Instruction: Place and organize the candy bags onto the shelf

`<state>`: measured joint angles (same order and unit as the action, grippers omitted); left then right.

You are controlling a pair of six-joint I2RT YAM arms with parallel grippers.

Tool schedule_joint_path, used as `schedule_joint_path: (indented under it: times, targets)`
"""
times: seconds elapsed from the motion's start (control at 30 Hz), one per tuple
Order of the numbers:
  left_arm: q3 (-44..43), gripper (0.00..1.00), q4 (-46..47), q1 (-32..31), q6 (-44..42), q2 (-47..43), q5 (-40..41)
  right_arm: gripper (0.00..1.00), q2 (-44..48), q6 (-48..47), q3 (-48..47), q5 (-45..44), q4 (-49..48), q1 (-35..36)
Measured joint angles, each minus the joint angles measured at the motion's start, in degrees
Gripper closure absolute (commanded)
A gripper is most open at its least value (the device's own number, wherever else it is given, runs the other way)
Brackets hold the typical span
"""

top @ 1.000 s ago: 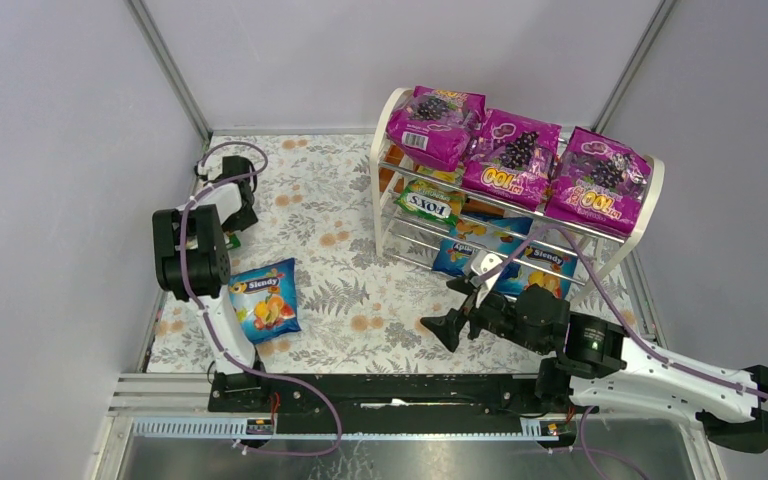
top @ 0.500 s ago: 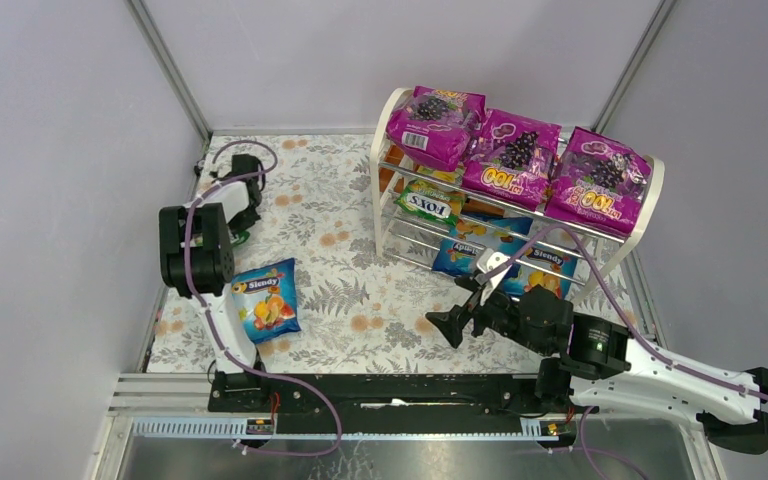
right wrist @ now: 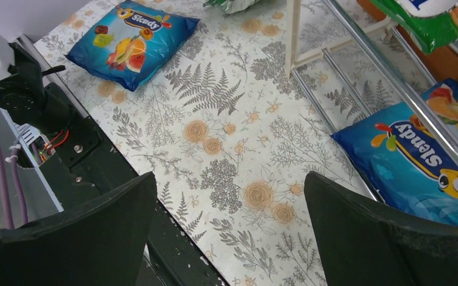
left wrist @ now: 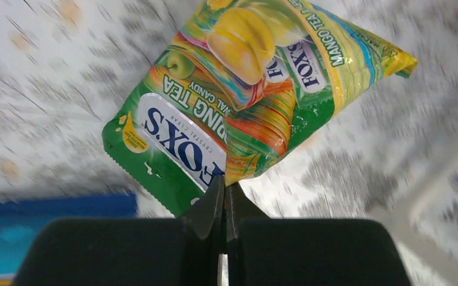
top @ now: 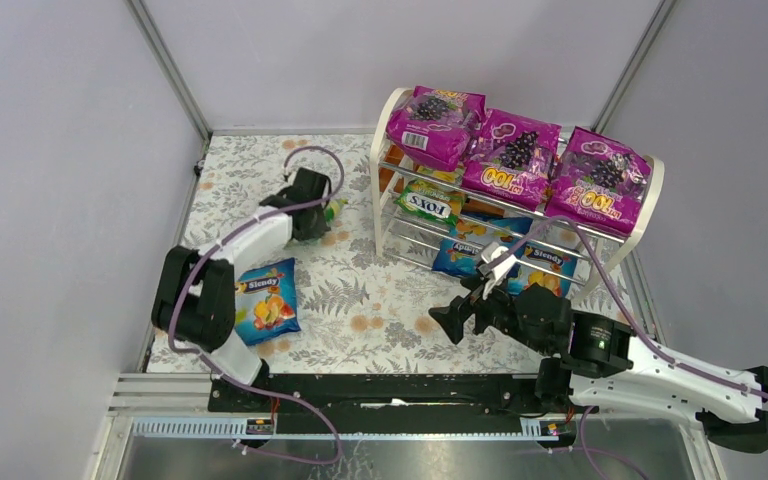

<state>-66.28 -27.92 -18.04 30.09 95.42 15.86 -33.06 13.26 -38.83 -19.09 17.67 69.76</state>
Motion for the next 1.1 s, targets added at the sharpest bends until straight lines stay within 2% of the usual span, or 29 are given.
schedule_joint_path:
  times: [0.33,0.47,0.5,0.6,0.67,0.73,0.8,0.93,1.07,1.1]
  targets:
    - [19.7,1.00,0.8,-13.5,13.2,-20.8,-6.1,0.00,-4.6,2.7,-0.7,-2.8,1.6,0.0]
    - [27.6,0.99,2.6,-22.1,21.2,-31.3,-6.8,0.00,-7.7,2.7,-1.0,-4.1,1.9,0.0]
    - [29.4,0.94,3.5,-24.7,23.2,-33.5,-6.9,0.00,-8.5,2.8,-1.2,-4.3,1.9,0.0]
    - [32.7,0.69,5.8,-31.0,27.5,-36.3,-7.3,0.00,-10.8,2.9,-1.7,-4.7,2.2,0.0]
    - [33.2,0.46,7.2,-33.8,28.3,-35.9,-7.8,0.00,-12.6,2.9,-2.5,-5.4,2.6,0.0]
    - [33.1,0.29,8.5,-35.4,27.8,-35.4,-8.2,0.00,-14.8,2.9,-3.8,-5.9,2.9,0.0]
    - [32.4,0.17,8.0,-35.7,25.5,-35.6,-8.0,0.00,-17.4,2.6,-5.4,-6.3,3.5,0.0]
    - [28.5,0.02,4.5,-35.7,18.8,-41.0,-3.3,0.00,-22.5,0.1,-8.5,-6.6,4.0,0.0]
    - [25.6,0.01,3.8,-34.7,13.8,-48.9,2.8,0.00,-27.5,-4.0,-9.9,-4.2,2.7,0.0]
    - [25.5,0.01,3.6,-32.8,13.4,-49.9,3.2,0.00,-28.7,-4.8,-10.1,-3.6,2.1,0.0]
